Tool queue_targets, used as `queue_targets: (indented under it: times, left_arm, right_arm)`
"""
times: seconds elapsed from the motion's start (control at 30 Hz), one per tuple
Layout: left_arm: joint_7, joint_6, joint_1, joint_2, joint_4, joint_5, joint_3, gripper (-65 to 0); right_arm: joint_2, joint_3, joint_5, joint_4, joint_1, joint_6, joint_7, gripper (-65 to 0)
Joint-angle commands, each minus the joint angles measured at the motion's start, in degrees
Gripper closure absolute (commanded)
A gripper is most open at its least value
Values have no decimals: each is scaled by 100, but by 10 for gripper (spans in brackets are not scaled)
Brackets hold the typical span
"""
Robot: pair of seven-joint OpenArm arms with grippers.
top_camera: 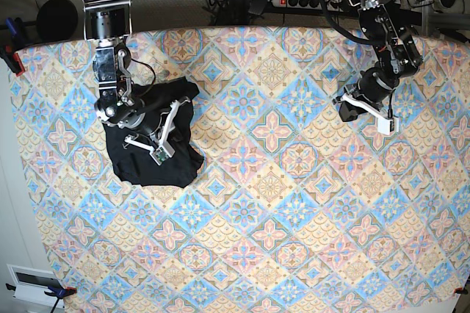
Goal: Layout the t-shirt on the table in an organized manner, then fold the t-shirt properly
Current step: 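Drag the folded shirt with the right gripper toward the right arm's side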
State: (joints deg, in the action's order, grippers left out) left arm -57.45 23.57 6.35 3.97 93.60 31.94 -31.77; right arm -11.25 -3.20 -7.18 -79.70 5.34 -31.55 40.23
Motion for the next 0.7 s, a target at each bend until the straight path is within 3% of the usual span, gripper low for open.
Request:
queue_targets:
  times: [0.0,0.43,0.67]
  left_arm:
    - [97,21,-59,47,104,107,8,-2]
    - [88,30,-33,47,112,107,8,-2]
    - [88,30,-50,47,112,107,8,-2]
  right_arm:
    - [-84,8,239,-272,6,83,298,0]
    - [-49,17,230,-2223,-838,83,641,0]
    - [-67,34,230,-2364,-1268,83,615,0]
